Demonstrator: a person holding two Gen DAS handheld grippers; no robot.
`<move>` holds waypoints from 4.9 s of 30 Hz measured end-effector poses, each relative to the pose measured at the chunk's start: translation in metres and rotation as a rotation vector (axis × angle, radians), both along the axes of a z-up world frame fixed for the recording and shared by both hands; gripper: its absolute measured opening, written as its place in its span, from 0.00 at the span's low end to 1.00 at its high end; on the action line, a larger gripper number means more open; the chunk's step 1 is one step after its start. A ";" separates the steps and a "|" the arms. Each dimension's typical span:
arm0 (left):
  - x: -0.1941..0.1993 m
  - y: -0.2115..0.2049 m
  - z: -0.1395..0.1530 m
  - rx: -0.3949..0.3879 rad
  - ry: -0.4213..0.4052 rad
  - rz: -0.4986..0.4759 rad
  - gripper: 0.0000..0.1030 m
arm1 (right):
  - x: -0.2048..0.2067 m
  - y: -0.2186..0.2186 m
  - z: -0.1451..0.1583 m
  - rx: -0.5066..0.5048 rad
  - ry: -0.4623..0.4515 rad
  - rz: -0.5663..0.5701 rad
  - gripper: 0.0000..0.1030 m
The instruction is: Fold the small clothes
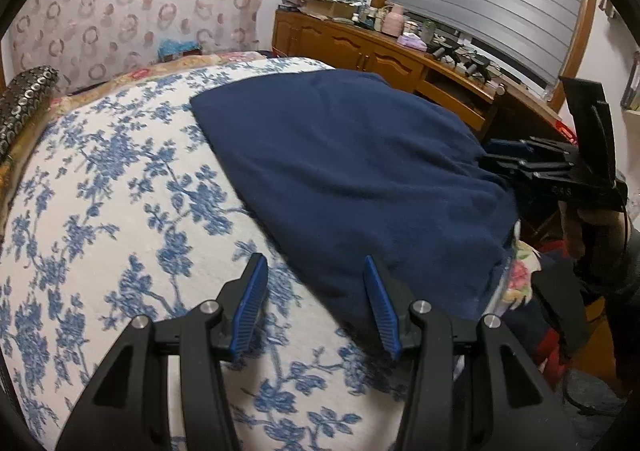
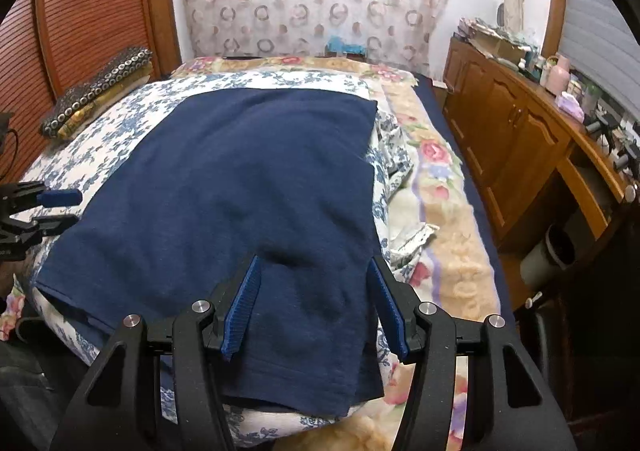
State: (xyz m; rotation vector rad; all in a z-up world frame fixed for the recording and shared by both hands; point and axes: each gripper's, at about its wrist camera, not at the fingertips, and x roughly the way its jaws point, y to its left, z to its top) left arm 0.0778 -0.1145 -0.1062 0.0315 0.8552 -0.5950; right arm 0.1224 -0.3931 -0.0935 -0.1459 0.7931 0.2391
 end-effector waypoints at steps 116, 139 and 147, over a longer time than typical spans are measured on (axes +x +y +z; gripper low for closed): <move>0.030 0.019 0.048 -0.060 -0.038 -0.009 0.10 | -0.018 0.074 -0.005 -0.005 -0.006 0.282 0.74; 0.060 0.016 0.046 -0.081 -0.034 0.012 0.10 | -0.022 0.072 -0.038 -0.110 0.032 0.317 0.32; 0.060 0.021 0.048 -0.118 -0.017 0.004 0.10 | -0.024 0.075 -0.024 -0.209 -0.073 0.305 0.07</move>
